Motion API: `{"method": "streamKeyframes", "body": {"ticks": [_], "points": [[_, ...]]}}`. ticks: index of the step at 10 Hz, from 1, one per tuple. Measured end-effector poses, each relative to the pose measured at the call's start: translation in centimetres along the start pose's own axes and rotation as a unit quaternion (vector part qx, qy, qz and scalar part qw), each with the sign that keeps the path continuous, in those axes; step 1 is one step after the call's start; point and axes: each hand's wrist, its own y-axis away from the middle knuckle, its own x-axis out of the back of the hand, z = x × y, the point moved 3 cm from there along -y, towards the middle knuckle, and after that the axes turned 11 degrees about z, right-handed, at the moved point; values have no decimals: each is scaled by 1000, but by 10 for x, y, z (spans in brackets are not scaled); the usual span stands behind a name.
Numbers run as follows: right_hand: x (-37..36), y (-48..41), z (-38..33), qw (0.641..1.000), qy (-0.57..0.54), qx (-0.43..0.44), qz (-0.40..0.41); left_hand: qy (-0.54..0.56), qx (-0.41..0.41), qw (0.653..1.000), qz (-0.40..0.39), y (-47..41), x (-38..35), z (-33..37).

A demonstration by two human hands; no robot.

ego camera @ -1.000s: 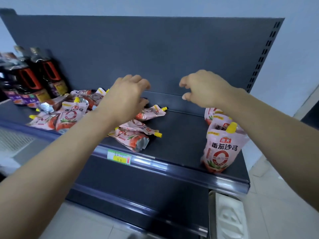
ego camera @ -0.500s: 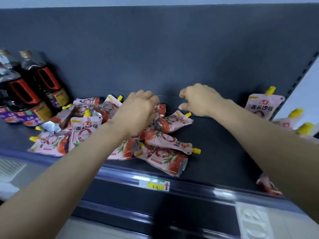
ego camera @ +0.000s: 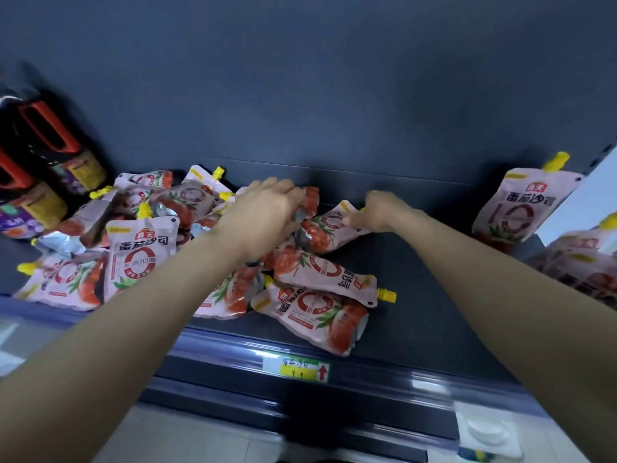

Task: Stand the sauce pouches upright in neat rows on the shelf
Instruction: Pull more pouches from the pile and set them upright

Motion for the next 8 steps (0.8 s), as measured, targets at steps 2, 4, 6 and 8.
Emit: {"method": "streamKeyframes", "body": {"ticks": [2,4,6,8], "points": [[-20,-13,0,993,-89,-77,-24,6,-34,999,23,-5,-4,-8],[-30,-21,5,962,-216,-164,-37,41,-50,997,35,-3,-15,-1],[-30,-26,18,931,-297,-208,-40,77,-67,995,4,-7,-30,2],[-3,-10,13,913,-313,-250,77,110,-147,983,-16,-23,-34,-4]]}}
